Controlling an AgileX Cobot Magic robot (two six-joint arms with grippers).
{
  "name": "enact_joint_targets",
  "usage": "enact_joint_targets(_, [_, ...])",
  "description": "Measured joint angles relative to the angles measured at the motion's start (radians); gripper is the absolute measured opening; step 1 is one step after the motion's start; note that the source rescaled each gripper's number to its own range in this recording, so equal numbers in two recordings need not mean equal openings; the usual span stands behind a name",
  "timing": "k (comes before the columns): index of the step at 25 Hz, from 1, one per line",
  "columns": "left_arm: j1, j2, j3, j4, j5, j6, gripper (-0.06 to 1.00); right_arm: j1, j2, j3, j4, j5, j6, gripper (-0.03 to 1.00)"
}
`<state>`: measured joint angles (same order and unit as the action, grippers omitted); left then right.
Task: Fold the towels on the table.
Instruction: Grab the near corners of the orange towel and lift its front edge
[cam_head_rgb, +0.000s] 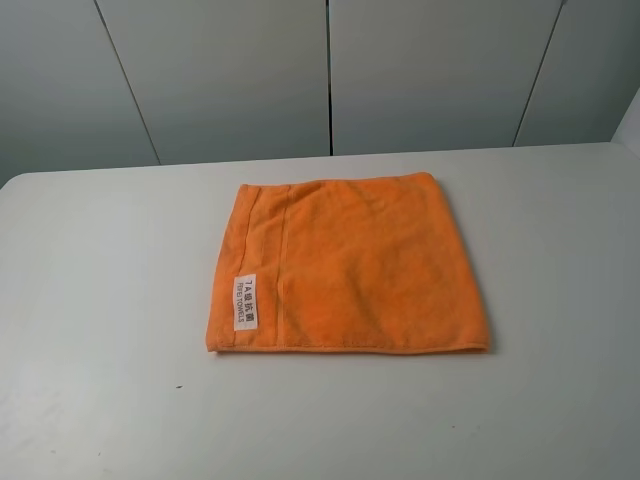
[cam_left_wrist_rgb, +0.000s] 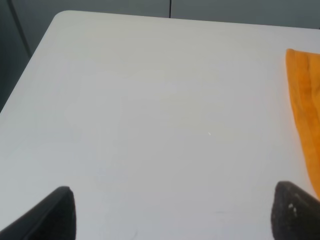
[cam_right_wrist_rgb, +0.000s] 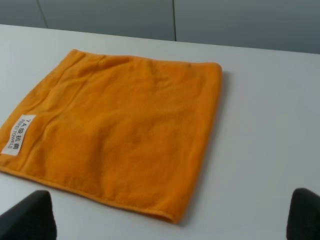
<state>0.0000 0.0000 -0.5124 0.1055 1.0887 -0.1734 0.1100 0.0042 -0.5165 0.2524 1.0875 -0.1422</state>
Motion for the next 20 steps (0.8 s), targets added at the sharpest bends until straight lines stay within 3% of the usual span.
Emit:
enact_joint_targets(8, [0.000,0.002,0.000,0.004,-0.020,0.138,1.00,0.000,0.020,0.000,-0.089,-0.013,0.013,1.00])
enact_joint_targets(11, [0.000,0.087,0.000,-0.006,-0.023,0.207,1.00,0.000,0.077,-0.013,-0.113,-0.046,-0.037,1.00])
enact_joint_targets(16, [0.000,0.343,-0.002,-0.077,-0.077,0.451,1.00,0.000,0.244,-0.026,-0.113,-0.177,-0.179,1.00])
enact_joint_targets(20, [-0.002,0.540,-0.004,-0.168,-0.238,0.668,1.00,0.027,0.405,-0.026,-0.117,-0.297,-0.272,1.00])
